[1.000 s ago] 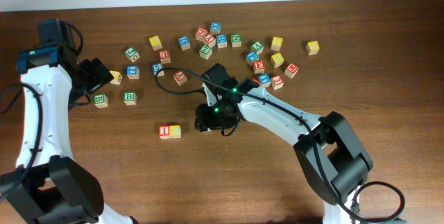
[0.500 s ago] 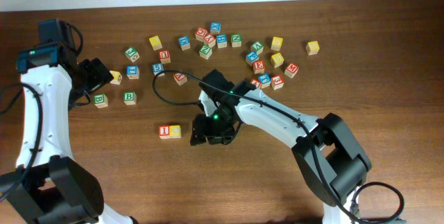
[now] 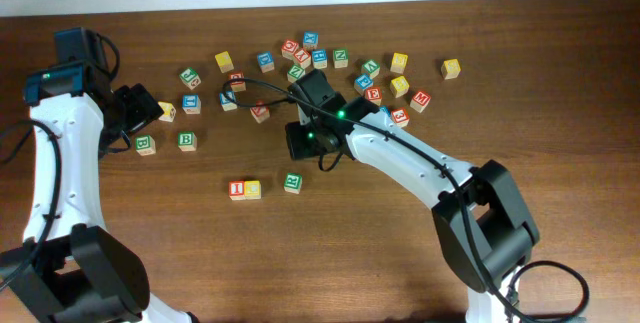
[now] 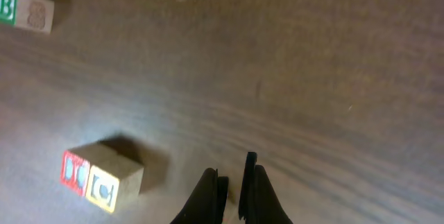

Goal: Spell out ICRA

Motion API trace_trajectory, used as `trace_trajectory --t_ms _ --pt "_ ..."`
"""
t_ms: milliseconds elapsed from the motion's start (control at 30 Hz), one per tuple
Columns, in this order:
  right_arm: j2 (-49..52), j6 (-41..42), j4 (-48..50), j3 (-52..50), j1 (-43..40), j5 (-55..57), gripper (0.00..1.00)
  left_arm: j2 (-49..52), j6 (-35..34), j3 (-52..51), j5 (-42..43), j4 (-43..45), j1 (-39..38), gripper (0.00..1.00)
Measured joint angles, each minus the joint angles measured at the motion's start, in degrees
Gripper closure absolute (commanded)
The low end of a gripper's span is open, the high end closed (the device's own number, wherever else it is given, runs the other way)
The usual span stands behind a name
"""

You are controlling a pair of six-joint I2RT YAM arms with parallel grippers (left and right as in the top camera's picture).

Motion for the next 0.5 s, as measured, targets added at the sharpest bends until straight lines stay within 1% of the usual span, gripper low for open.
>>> trace_trajectory --t_ms 233,500 --pt "3.9 0.0 -1.7 0.0 0.2 -2.0 0.96 0.0 0.0 0.0 0.0 0.0 0.0 0.01" --pt "3.9 0.0 -6.7 0.0 0.9 -2.6 0.96 0.0 0.0 0.0 0.0 0.0 0.0 0.01"
